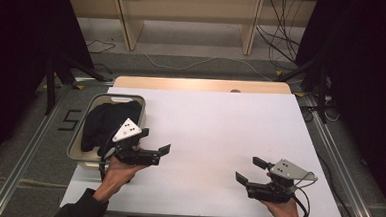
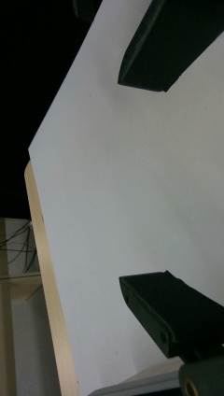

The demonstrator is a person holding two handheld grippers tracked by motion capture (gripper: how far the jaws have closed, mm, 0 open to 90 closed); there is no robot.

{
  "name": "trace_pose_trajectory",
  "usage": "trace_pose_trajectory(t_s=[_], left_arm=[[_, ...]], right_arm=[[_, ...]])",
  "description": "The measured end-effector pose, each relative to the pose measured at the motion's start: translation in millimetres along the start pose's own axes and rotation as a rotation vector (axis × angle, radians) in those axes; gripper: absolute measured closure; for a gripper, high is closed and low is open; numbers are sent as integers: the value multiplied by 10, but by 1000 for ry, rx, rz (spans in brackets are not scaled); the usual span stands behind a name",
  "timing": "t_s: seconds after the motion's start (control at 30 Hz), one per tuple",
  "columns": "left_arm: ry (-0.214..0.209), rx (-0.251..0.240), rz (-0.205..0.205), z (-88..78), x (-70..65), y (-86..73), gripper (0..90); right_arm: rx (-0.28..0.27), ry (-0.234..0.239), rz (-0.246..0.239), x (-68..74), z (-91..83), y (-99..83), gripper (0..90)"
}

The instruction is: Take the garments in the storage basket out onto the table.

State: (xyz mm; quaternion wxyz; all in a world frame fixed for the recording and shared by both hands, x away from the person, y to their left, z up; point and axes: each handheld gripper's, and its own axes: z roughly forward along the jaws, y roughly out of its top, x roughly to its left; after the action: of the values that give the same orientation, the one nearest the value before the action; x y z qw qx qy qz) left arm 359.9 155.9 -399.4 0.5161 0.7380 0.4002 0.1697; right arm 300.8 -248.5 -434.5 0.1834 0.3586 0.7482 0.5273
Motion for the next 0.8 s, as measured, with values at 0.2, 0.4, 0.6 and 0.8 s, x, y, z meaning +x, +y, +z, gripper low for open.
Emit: trace_pose_trajectory(t_s=[0.2,0.4,0.6,0.8], left_arm=[[18,7,-61,146,161,120,41],[24,1,-71,221,255,288,47],[47,51,-54,306,417,451,51],[112,70,-92,281,628,507,54]], right_arm=[[-2,0,5,-6,5,-2,201],[-2,1,7,-4,9,-2,201],[1,2,8,-7,13,-4,201],[5,3,6,-7,18,-4,201]])
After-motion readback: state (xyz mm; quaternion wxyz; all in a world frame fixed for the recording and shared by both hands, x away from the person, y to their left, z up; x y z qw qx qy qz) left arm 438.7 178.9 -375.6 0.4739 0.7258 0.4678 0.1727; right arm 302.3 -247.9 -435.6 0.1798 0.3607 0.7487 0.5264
